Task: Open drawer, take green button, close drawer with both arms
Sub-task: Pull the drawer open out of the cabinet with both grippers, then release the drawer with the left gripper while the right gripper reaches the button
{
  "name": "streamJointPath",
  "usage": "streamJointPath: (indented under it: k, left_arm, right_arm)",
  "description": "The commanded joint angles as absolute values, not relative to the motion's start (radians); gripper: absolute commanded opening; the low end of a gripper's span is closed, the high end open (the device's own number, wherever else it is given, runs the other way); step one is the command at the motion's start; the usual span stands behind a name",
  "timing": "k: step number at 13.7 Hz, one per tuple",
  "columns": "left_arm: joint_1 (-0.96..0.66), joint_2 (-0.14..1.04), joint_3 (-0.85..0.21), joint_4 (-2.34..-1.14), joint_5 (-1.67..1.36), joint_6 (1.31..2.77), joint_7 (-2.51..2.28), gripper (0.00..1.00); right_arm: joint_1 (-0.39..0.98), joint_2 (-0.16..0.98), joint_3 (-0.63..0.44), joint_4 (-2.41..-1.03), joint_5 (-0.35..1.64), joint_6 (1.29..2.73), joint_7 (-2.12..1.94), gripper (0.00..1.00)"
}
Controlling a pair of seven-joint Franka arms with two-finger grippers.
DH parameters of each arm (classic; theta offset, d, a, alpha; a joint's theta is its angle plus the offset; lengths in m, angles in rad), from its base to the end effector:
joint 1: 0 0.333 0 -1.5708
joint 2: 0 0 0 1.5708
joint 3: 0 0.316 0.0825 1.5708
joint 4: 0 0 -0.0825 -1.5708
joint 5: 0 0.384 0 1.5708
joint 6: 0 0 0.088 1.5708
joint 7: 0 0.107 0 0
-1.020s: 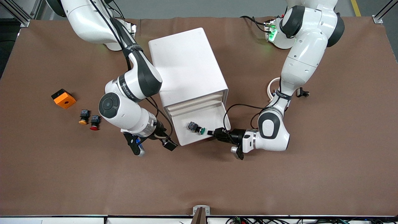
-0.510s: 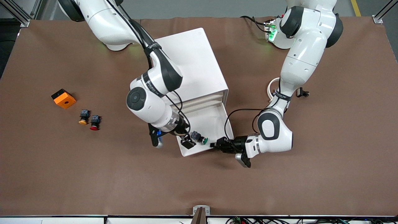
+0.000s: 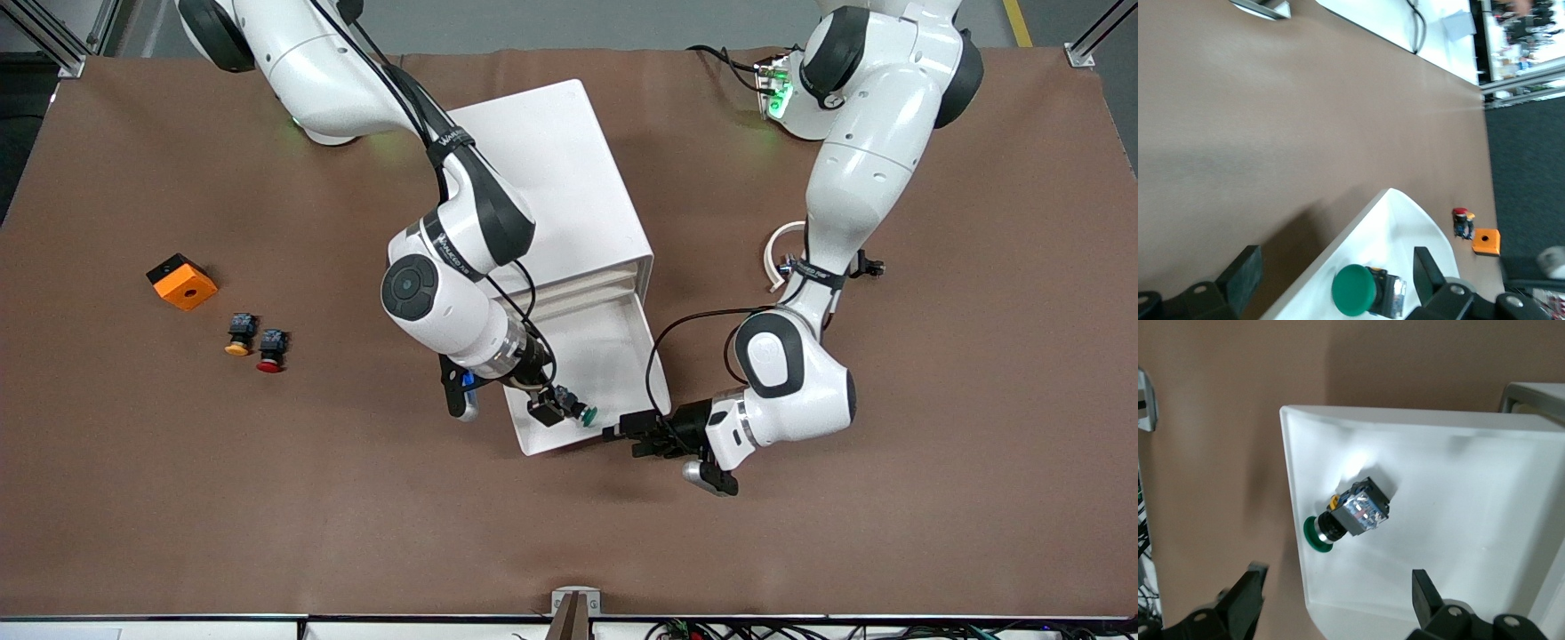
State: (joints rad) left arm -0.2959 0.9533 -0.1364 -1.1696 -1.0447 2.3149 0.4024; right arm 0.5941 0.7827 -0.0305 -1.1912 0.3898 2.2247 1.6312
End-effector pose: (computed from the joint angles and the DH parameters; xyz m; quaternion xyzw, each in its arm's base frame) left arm 0.7233 -0.3135 0.2433 0.8919 -0.0362 0.0742 0.4447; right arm 0.6487 0.4326 0.3444 -0.7930 0.5755 0.0839 0.1813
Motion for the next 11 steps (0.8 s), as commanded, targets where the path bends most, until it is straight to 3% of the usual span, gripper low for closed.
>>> streamJointPath:
  k: [1,6,11]
  left_arm:
    - [-0.264,0.846,-0.133,-1.192,-0.845,2.29,0.154,1.0]
    - [-0.215,0.692,-0.135,-1.201,-0.467,2.1,-0.171,1.0]
    - [-0.146,0.534,-0.14,-1.203,-0.025,1.792,-0.161,1.0]
  right_arm:
    - [0.581,0.818,-0.04,-1.137,0.446,2.155,1.676,1.0]
    - [0.592,0.893,-0.035,-1.059,0.468,2.129,1.778,1.0]
    - [0.594,0.922,-0.054,-1.023,0.486,2.14,1.896,1.0]
